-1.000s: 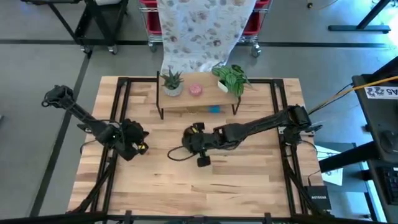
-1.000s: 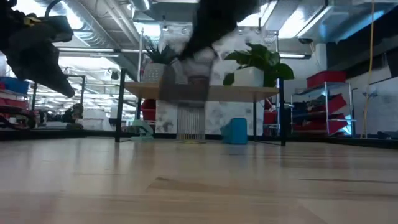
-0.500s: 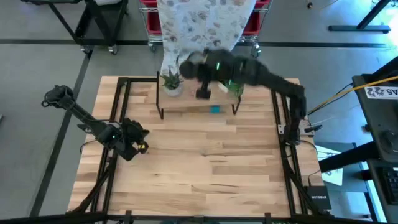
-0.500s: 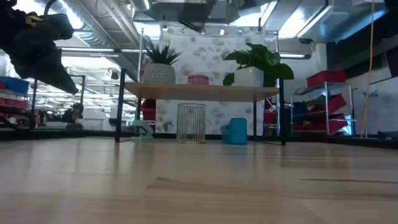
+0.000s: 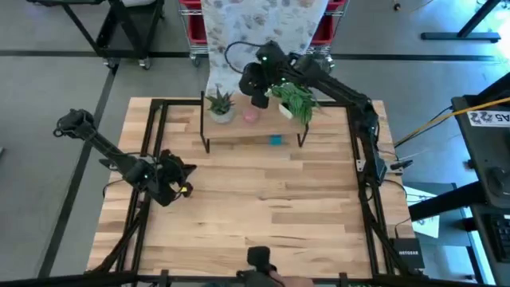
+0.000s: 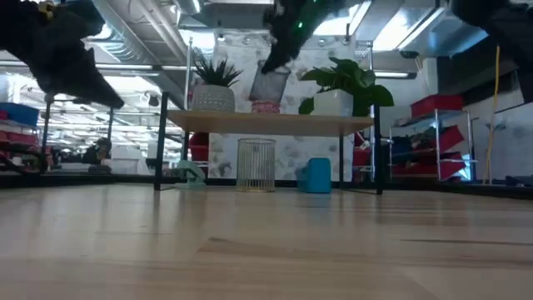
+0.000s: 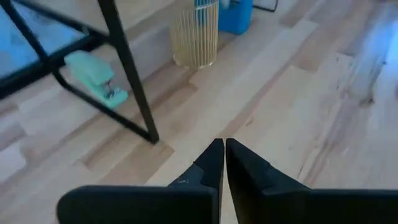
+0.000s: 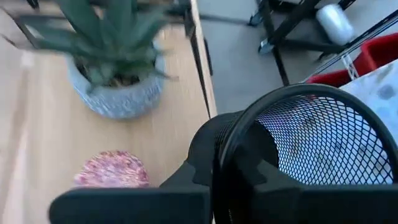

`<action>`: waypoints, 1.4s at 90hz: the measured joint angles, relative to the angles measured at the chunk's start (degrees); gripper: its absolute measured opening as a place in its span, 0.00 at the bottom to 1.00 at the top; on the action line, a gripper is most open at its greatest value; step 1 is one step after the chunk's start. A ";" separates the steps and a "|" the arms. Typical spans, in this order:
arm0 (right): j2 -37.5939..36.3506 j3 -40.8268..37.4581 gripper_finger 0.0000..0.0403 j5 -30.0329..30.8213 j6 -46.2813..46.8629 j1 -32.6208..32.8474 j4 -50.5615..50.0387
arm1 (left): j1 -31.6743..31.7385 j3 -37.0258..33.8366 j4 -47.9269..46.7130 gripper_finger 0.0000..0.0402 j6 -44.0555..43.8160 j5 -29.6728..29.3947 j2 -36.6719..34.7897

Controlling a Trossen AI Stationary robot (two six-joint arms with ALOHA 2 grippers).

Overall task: Stock shelves
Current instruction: Put the black pen holder on the shelf

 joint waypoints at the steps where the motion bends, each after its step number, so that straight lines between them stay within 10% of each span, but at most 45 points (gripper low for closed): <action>1: 0.15 0.00 0.00 -0.01 -0.01 0.01 -0.03 | 0.01 0.00 0.09 0.00 0.18 -0.13 0.00; 126: 1.74 0.00 0.01 -4.15 -2.89 -0.31 -11.39 | 0.01 0.00 1.38 0.00 1.20 -1.26 0.00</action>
